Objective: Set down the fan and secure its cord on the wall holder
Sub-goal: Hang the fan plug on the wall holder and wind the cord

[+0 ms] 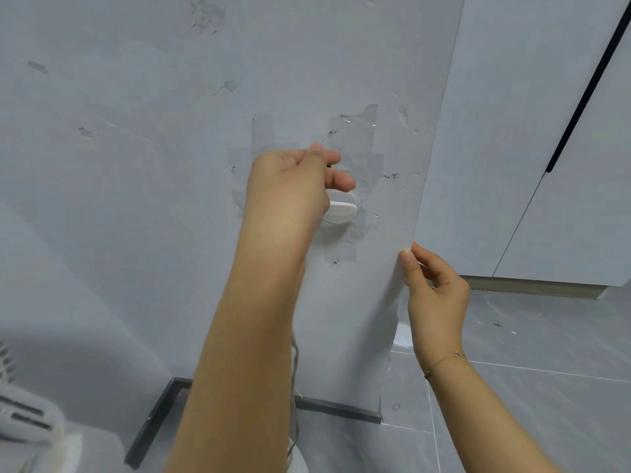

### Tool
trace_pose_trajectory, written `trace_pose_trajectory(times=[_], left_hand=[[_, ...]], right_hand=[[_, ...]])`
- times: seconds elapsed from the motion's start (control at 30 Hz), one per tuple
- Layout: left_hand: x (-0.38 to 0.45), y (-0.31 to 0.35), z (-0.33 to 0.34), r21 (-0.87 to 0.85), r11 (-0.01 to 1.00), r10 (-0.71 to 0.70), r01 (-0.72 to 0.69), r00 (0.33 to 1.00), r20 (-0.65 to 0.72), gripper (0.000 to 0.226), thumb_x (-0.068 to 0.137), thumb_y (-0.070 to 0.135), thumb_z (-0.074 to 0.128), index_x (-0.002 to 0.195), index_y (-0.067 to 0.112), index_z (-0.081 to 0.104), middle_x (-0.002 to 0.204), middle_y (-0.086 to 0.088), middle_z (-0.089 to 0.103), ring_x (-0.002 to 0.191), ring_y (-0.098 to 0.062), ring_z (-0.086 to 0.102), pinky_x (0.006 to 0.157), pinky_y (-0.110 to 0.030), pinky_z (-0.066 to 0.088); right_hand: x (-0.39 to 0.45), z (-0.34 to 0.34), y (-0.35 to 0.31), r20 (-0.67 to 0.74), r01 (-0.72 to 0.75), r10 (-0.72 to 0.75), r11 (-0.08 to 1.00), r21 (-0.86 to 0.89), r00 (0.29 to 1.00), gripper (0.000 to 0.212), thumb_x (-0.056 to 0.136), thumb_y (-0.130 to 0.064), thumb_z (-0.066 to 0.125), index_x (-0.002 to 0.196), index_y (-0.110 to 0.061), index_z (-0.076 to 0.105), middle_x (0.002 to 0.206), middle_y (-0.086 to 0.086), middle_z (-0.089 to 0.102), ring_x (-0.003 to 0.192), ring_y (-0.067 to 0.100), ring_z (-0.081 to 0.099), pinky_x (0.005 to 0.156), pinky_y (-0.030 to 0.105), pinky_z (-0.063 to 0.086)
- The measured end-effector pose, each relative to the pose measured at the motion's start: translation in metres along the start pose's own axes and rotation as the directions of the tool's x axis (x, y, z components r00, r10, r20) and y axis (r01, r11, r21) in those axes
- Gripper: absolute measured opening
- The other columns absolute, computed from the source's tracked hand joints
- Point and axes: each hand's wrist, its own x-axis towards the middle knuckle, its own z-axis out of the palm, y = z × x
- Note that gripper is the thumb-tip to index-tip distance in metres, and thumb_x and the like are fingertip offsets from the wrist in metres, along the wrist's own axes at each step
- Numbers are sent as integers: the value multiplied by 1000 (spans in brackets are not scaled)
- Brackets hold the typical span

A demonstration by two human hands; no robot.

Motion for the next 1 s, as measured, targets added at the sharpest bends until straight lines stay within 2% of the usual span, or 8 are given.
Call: trace_pose_trajectory(times=[0.1, 0.33, 0.47, 0.57, 0.7, 0.8, 0.93, 1.0], left_hand=[[-2, -1, 8, -13, 1000, 4, -4, 1000, 7, 23, 97, 16, 43, 94, 12, 66, 42, 12, 57, 30, -3, 31, 37, -10, 28], [-1, -4, 12, -106, 994, 25, -31, 998, -58, 27, 98, 20, 45, 81, 20, 67, 45, 13, 57, 32, -2, 33, 41, -11, 31], [-5, -10, 30, 176, 977, 138, -120, 986, -93, 45, 98, 23, 42, 57, 26, 60, 56, 8, 66, 46, -3, 50, 58, -22, 43], [-14, -13, 43, 430, 886, 220, -172, 973, -65, 47, 100, 26, 36, 67, 17, 67, 39, 9, 54, 46, -5, 47, 54, -18, 39], [-12, -24, 52, 511, 825, 360, -243, 922, -142, 41, 100, 28, 36, 75, 10, 63, 72, -3, 70, 71, -24, 64, 68, -36, 51], [-16, -31, 59, 462, 849, 368, -255, 914, -173, 40, 102, 30, 30, 86, 10, 60, 75, 2, 71, 73, -14, 61, 70, -27, 47], [-20, -36, 60, 319, 906, 356, -278, 909, -218, 32, 102, 28, 32, 93, 11, 58, 75, 4, 66, 70, -15, 57, 60, -24, 38], [-21, -37, 62, 395, 882, 350, -256, 918, -186, 31, 102, 29, 30, 96, 12, 55, 75, 3, 60, 70, -17, 54, 60, -26, 36]], right_hand=[[1, 0, 1, -9, 1, -1, 1000, 9, 1000, 24, 89, -23, 64, 112, -20, 69, 111, -8, 70, 102, 1, 64, 84, 11, 51], [1, 3, 3, -33, 17, -16, 1000, 24, 999, 23, 89, -21, 64, 112, -18, 69, 109, -8, 70, 101, -1, 64, 77, 3, 47], [-1, 5, 3, -50, 16, -14, 999, 41, 999, 23, 90, -22, 64, 112, -19, 69, 110, -8, 70, 101, 0, 64, 80, 6, 49], [-1, 6, 3, -62, 20, -17, 999, 44, 998, 21, 90, -21, 64, 110, -20, 69, 109, -7, 70, 95, -7, 64, 76, 4, 48], [-2, 8, 5, -71, 8, -7, 1000, 17, 997, 24, 90, -21, 64, 112, -17, 70, 108, -4, 71, 100, 6, 65, 86, 20, 54], [0, 8, 5, -74, -10, 11, 1000, 15, 997, 22, 90, -18, 63, 110, -16, 71, 106, 0, 73, 101, 17, 67, 91, 38, 55], [-1, 9, 7, -61, 14, -14, 1000, -1, 998, 22, 89, -18, 65, 110, -16, 71, 107, 2, 73, 102, 20, 67, 91, 38, 55], [2, 9, 12, -50, -4, 4, 1000, -4, 999, 20, 89, -16, 64, 108, -14, 71, 106, 3, 73, 97, 19, 67, 87, 36, 55]])
